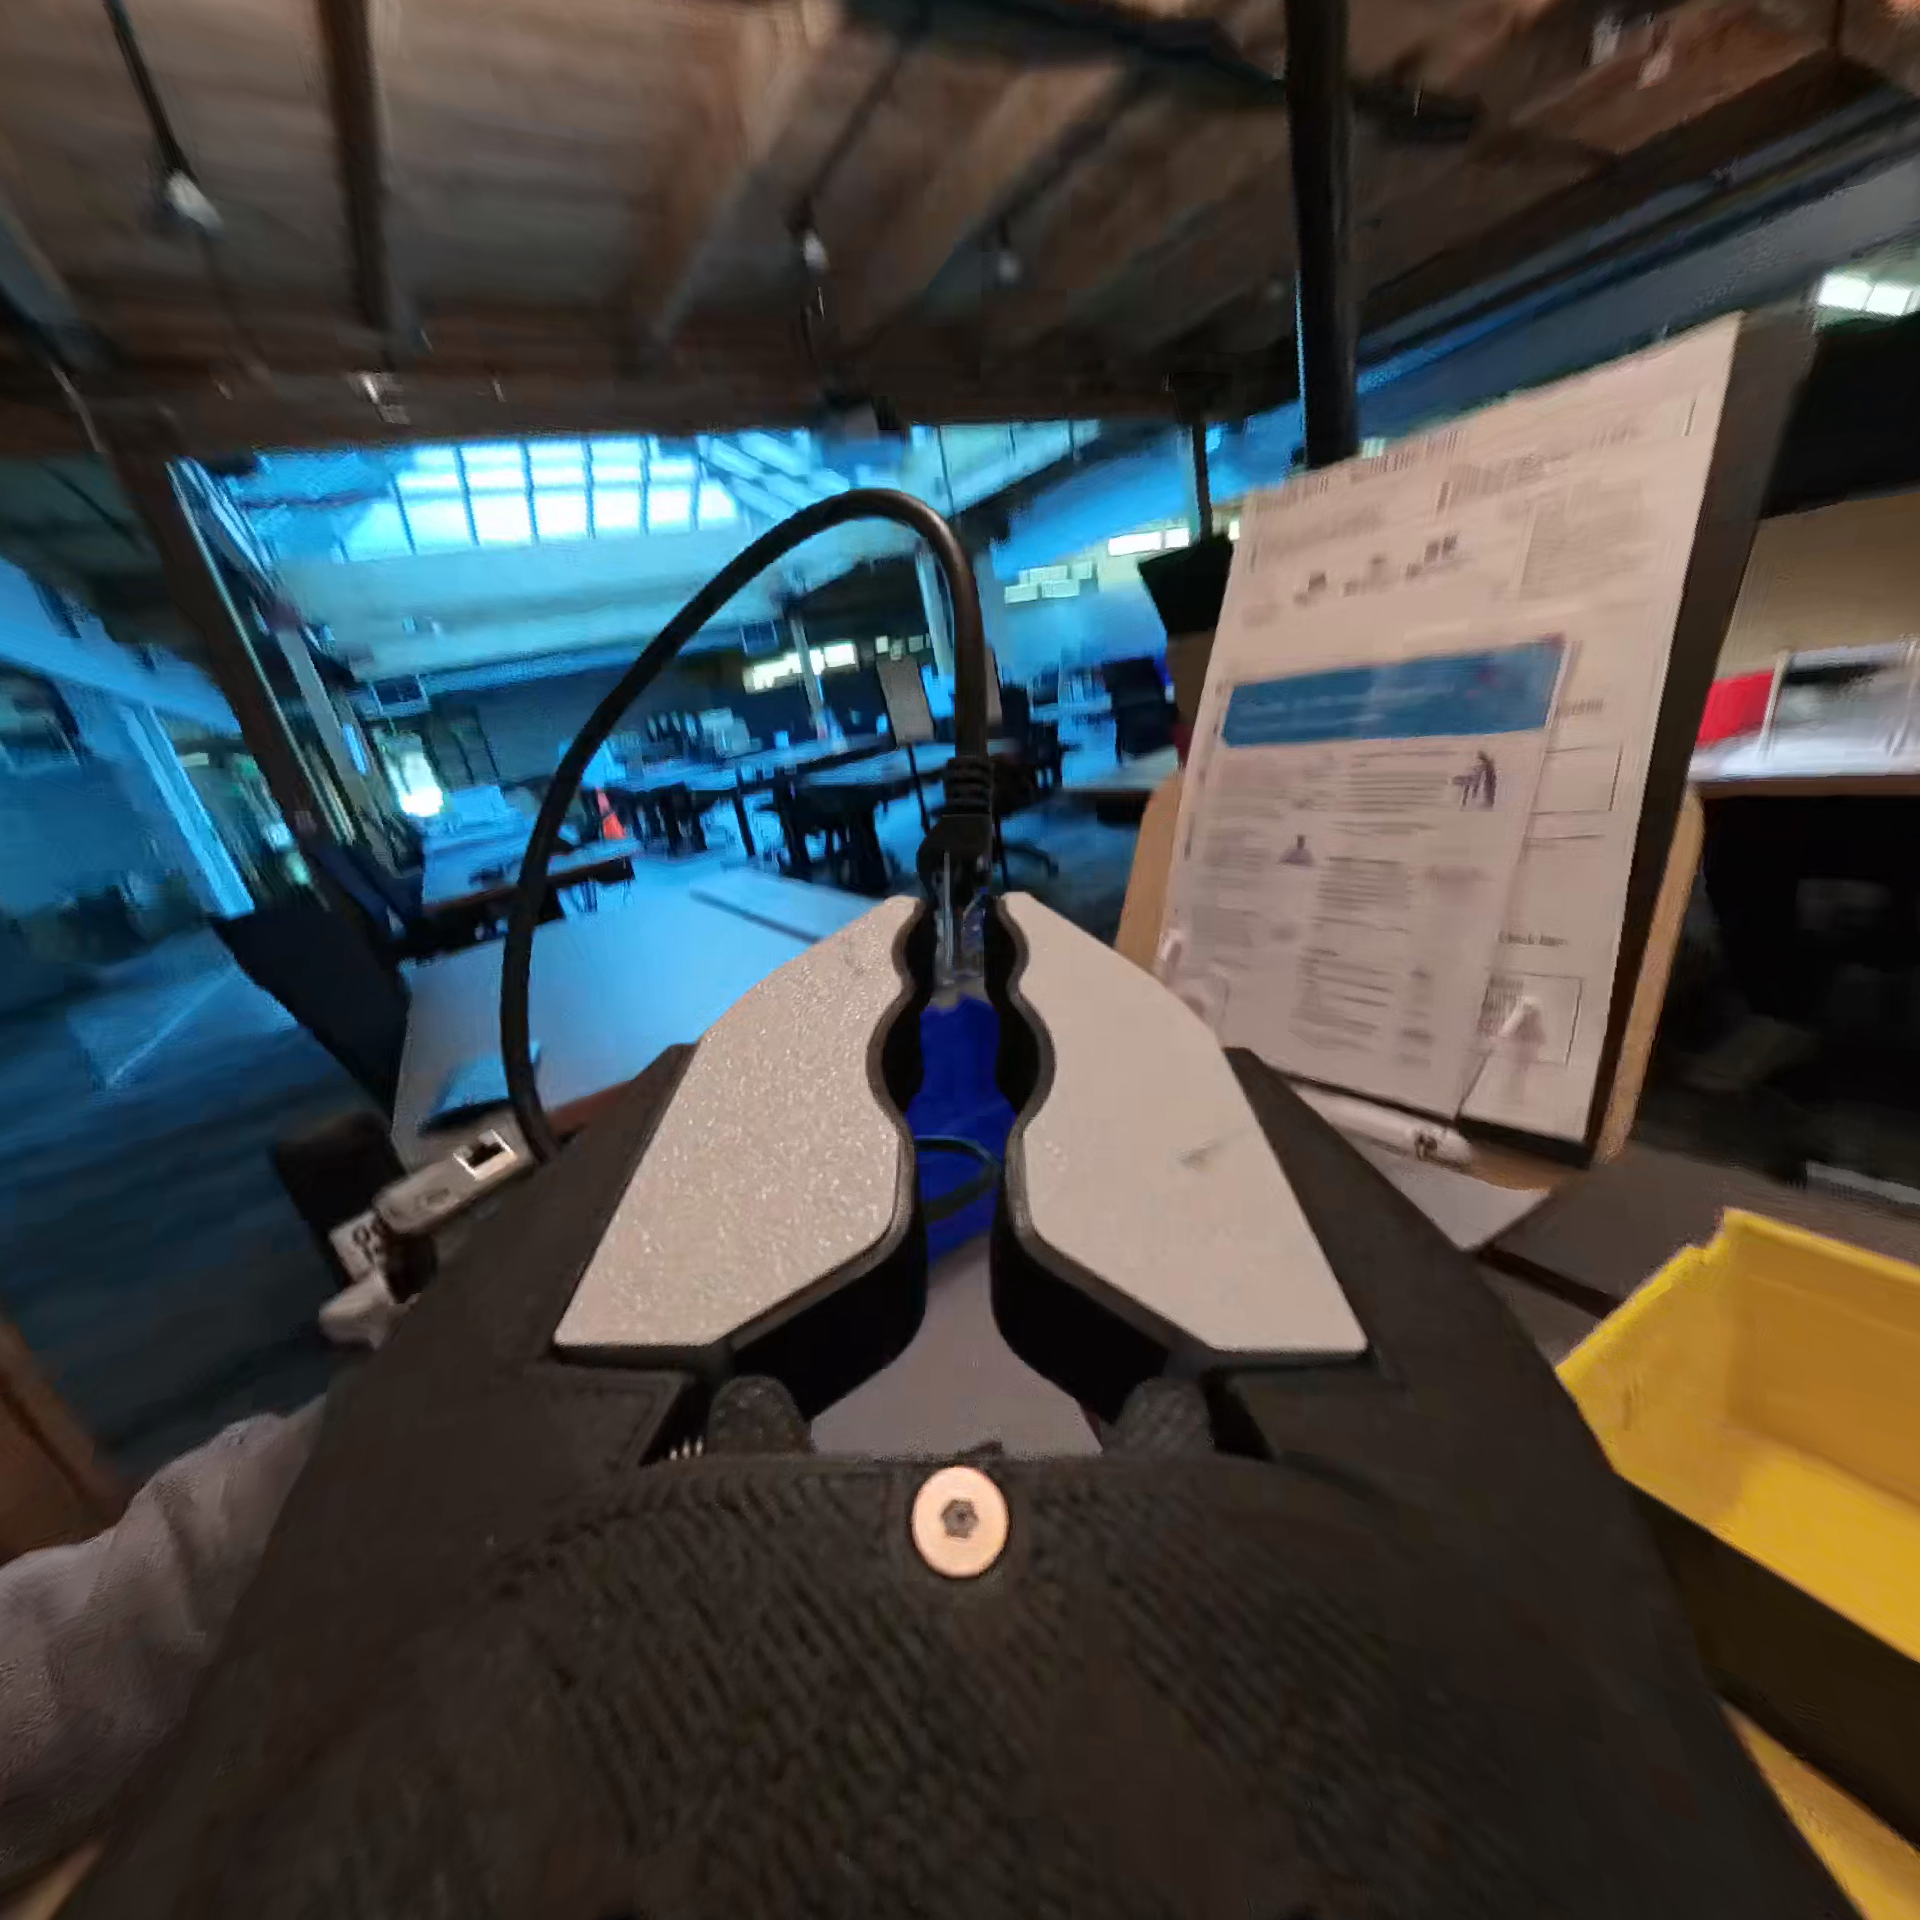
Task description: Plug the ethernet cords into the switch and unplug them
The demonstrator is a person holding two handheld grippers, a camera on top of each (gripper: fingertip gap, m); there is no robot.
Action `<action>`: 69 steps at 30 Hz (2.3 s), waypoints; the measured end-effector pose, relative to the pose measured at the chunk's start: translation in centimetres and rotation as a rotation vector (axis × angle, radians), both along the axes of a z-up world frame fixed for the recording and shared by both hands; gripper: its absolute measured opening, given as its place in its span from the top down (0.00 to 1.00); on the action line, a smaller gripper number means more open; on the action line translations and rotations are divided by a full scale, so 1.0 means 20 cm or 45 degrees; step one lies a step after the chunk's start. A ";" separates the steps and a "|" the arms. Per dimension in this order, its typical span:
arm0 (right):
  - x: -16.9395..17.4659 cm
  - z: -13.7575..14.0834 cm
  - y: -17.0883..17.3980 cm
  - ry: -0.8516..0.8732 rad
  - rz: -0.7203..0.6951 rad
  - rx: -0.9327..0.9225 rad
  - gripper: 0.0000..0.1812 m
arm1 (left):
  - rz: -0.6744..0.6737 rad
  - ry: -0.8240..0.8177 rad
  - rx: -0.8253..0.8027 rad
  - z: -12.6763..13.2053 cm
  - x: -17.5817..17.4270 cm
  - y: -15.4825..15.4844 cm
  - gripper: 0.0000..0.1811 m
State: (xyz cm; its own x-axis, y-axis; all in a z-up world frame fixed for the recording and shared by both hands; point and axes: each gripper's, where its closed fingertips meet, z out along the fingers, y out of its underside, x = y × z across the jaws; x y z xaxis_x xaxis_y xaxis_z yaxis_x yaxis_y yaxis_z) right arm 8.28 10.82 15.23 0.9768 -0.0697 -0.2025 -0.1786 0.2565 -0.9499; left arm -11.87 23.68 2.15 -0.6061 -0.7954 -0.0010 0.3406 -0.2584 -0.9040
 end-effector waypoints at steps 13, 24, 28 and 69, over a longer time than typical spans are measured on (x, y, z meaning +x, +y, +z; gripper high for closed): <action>-0.37 -0.39 0.41 0.508 0.560 0.040 0.95 | 0.713 0.038 0.221 -0.11 0.13 0.26 0.67; -0.38 -0.20 0.04 1.009 0.979 1.008 0.95 | 1.086 -0.142 -0.018 -0.06 0.00 0.48 0.67; -0.46 -0.49 -0.06 1.245 0.939 1.239 0.95 | 1.098 -0.220 -0.116 -0.02 -0.08 0.54 0.67; -0.59 -1.70 0.60 -1.389 1.141 -1.777 0.78 | 0.730 0.236 0.108 -0.44 0.19 0.46 0.67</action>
State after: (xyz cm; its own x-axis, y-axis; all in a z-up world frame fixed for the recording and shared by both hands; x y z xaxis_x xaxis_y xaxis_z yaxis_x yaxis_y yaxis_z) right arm -3.50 22.82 -18.81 0.4668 0.8716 0.1496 0.8818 -0.4459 -0.1539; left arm -8.00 32.93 -6.64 -0.0771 -0.9969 -0.0139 0.2393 -0.0050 -0.9709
